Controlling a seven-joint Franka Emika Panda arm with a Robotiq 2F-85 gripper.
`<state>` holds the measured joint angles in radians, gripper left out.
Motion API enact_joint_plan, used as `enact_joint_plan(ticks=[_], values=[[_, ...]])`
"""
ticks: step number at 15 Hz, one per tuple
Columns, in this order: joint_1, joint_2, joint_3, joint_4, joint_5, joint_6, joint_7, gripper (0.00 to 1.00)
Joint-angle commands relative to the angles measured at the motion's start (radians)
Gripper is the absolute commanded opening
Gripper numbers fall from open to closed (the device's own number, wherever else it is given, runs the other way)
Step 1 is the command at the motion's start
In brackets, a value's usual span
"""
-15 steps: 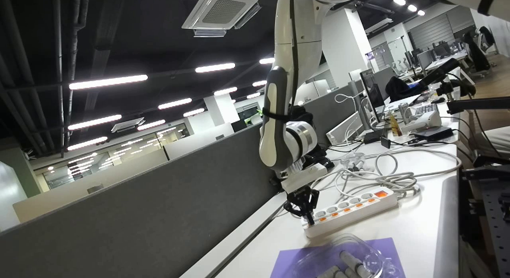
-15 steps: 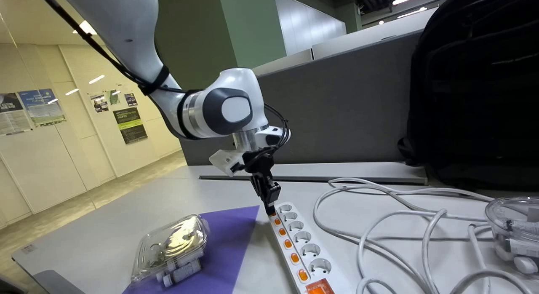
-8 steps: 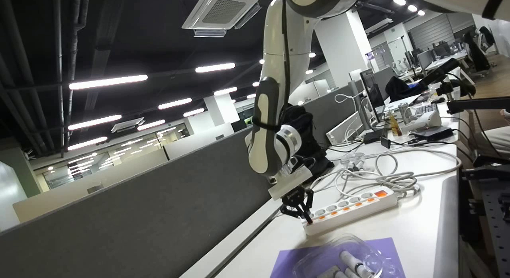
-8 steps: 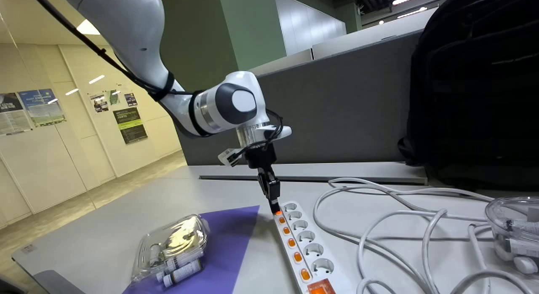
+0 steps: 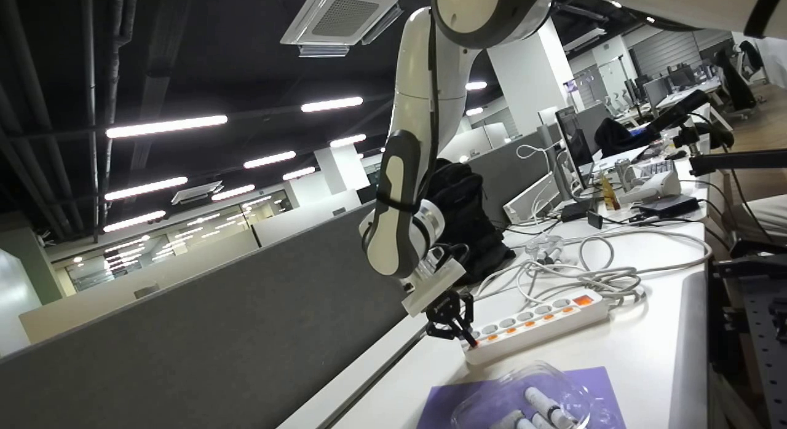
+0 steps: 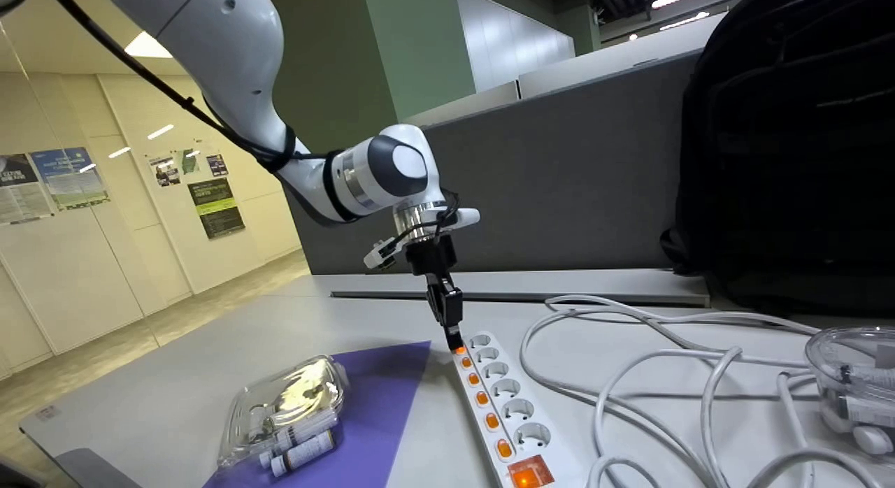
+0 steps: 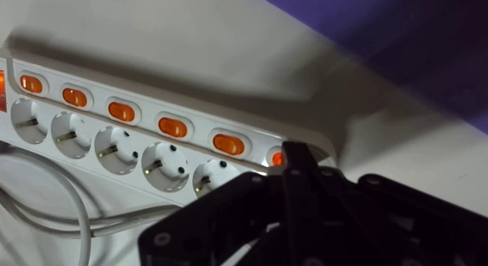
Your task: Turn on the first switch from the left
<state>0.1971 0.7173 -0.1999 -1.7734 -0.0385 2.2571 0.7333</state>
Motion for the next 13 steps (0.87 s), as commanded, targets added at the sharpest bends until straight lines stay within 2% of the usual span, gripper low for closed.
enact_joint_plan(ticks=[1,6,11,12,13], values=[[0.009,-0.063,0.028,-0.075,-0.045,0.074,-0.025,0.27],[0.070,-0.222,0.025,-0.245,-0.113,0.175,-0.003,0.60],[0.069,-0.404,0.062,-0.394,-0.112,0.136,0.006,0.93],[0.069,-0.440,0.065,-0.421,-0.125,0.126,0.015,0.99],[0.056,-0.475,0.080,-0.449,-0.111,0.110,0.002,1.00]])
